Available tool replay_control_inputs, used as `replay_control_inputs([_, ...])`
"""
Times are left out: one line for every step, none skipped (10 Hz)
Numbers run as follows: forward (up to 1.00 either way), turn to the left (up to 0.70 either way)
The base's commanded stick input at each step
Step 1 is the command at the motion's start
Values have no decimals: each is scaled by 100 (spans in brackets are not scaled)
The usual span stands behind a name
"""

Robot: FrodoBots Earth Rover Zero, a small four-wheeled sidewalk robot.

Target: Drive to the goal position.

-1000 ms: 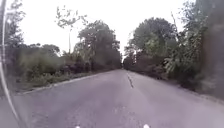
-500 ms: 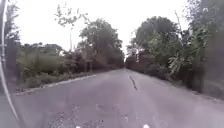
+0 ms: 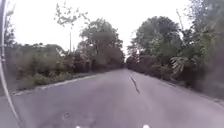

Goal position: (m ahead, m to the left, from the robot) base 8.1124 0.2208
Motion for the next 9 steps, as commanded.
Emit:
replay_control_inputs([70,-5])
replay_control_inputs([70,0])
replay_control_inputs([70,0])
replay_control_inputs([70,0])
replay_control_inputs([70,0])
replay_control_inputs([70,0])
replay_control_inputs([70,0])
replay_control_inputs([70,0])
replay_control_inputs([70,0])
